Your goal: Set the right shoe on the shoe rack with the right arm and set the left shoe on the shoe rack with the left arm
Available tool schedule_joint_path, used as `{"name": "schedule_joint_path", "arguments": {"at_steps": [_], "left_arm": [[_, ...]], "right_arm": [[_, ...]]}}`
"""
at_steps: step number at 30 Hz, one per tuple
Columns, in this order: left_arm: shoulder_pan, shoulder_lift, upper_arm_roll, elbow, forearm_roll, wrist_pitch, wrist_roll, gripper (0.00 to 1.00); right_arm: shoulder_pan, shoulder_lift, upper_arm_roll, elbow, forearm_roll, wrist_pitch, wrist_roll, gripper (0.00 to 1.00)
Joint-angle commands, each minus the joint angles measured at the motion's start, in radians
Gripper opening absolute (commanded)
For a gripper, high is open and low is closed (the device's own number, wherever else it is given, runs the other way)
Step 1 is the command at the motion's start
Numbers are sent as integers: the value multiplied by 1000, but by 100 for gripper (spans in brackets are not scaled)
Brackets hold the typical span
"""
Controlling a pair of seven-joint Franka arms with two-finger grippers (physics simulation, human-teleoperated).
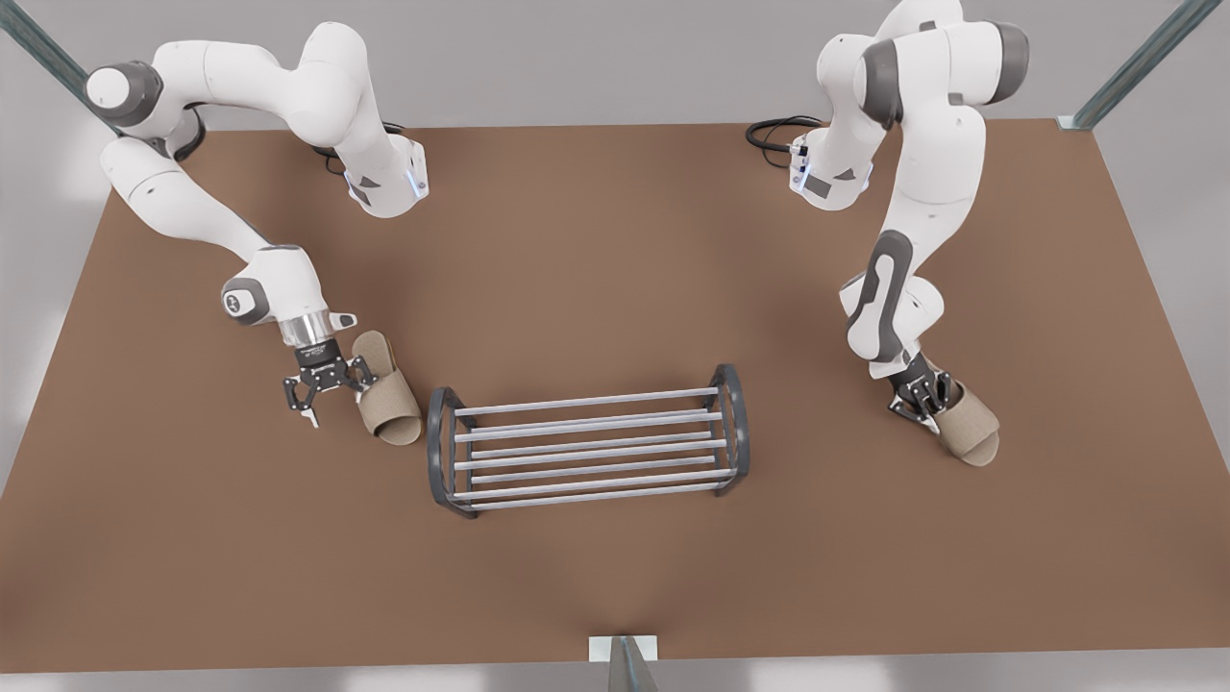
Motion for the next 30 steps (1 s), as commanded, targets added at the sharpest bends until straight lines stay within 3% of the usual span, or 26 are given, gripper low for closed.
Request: {"name": "schedule_joint_path", "arguments": {"at_steps": [1,4,10,13,16,18,19,23,30], "left_arm": [[-6,-22,0,6,-1,39,-485,31],[-24,-50,0,21,-4,74,-487,21],[-73,-147,0,20,-19,79,-487,21],[-135,-303,0,17,-25,115,-485,21],[-302,-475,-1,23,-110,218,-484,21],[-414,-518,-4,92,-183,246,-482,21],[-467,-520,-4,141,-219,267,-481,21],[-632,-509,-6,259,-326,289,-476,21],[-639,-282,-17,343,-354,307,-474,21]], "right_arm": [[20,-59,21,-5,-2,-2,286,100],[5,-70,55,-7,38,33,302,100],[-39,-75,45,6,42,148,291,100],[-30,-71,-60,120,41,430,182,100],[39,-78,-103,251,41,625,136,100],[65,-136,-109,292,41,765,138,100],[85,-157,-126,326,38,851,135,100],[86,-164,-133,345,35,851,135,100],[148,-168,-189,415,33,851,136,100]]}}
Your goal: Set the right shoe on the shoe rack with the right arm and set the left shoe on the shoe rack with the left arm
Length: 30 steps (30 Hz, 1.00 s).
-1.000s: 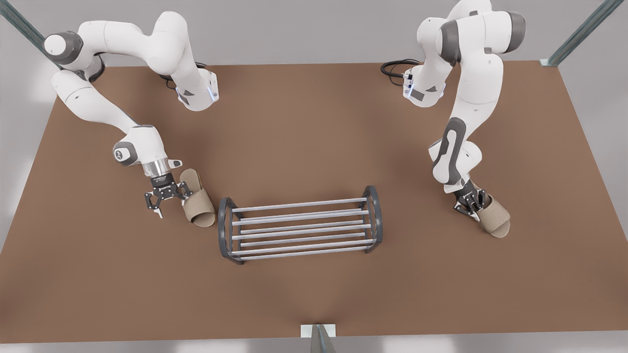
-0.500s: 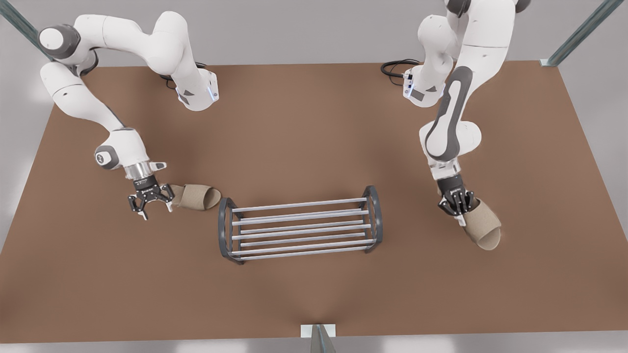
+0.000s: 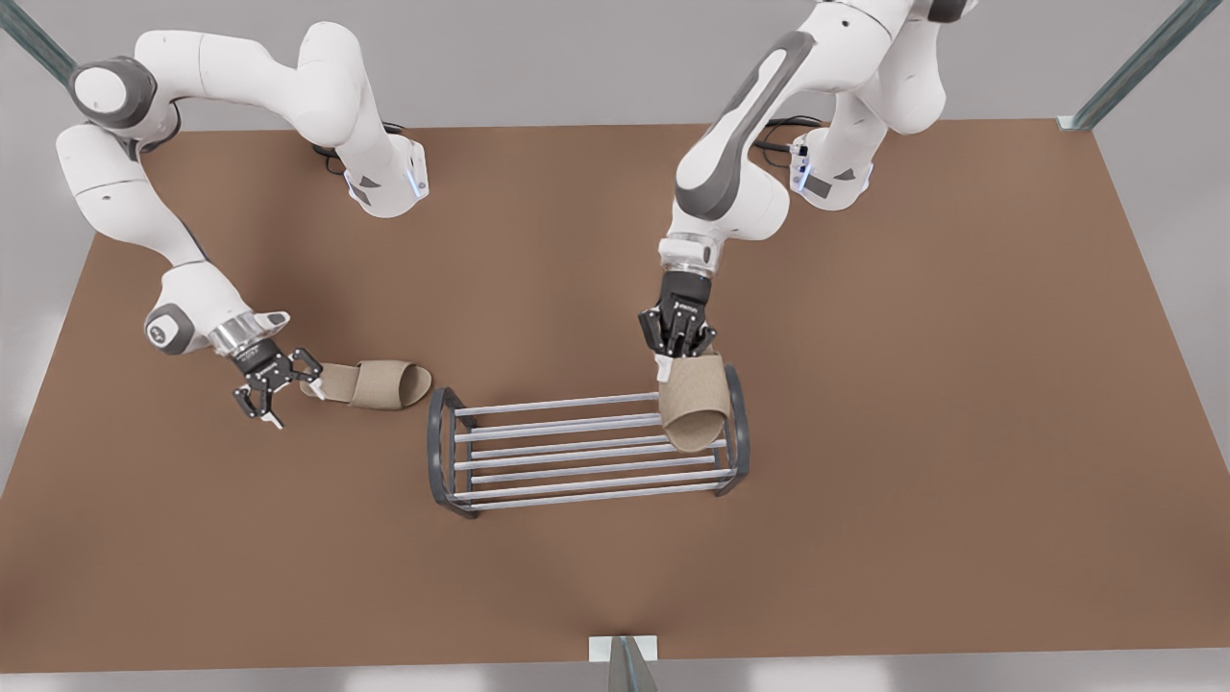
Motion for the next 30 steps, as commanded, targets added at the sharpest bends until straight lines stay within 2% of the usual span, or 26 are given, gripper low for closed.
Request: {"name": "schedule_joint_path", "arguments": {"at_steps": [1,6,8,9,10,13,14,16,17,19,20,21,22,23,24,25,26,27,30], "left_arm": [[9,38,0,21,-10,33,-473,21],[3,81,0,36,-39,35,-473,21],[4,116,-2,55,-47,35,-471,21],[4,147,-2,82,-55,35,-471,21],[6,167,-2,91,-55,35,-471,21],[14,225,0,133,-78,38,-464,21],[23,236,0,145,-84,44,-465,21],[24,254,0,157,-101,44,-458,21],[23,254,1,156,-104,44,-438,21],[24,268,0,157,-104,43,-419,21],[24,274,0,157,-105,43,-419,21],[24,276,0,157,-105,43,-419,21],[24,277,0,157,-105,39,-419,21],[24,277,0,157,-105,41,-419,26],[24,277,0,157,-105,41,-419,42],[24,277,0,159,-105,39,-419,80],[24,277,0,159,-105,39,-419,100],[24,277,0,159,-105,39,-418,100],[24,277,0,159,-105,39,-419,100]], "right_arm": [[27,-2,-8,12,-1,51,-1,100],[-4,-15,5,11,21,48,-2,100],[-7,-46,10,23,146,47,36,100],[-15,-63,10,26,249,-1,388,100],[-22,-68,10,25,266,-48,675,100],[-15,-156,8,-11,377,-172,1305,100],[-38,-167,27,-69,452,-275,1429,100],[-102,-154,135,-193,735,-579,1429,100],[-117,-140,166,-219,958,-685,1429,100],[-145,-140,159,-252,1272,-702,1423,100],[-147,-134,143,-261,1548,-792,1423,100],[-147,-117,153,-184,1989,-1048,1409,100],[-128,-118,151,-118,2216,-1215,1392,100],[-128,-117,137,-91,2355,-1347,1390,100],[-118,-117,93,-69,2517,-1467,1390,100],[-104,-117,88,-37,2557,-1542,1390,100],[-105,-115,93,-37,2595,-1567,1394,100],[-105,-117,94,-37,2673,-1627,1398,100],[-108,-115,119,-37,2693,-1656,1395,100]]}}
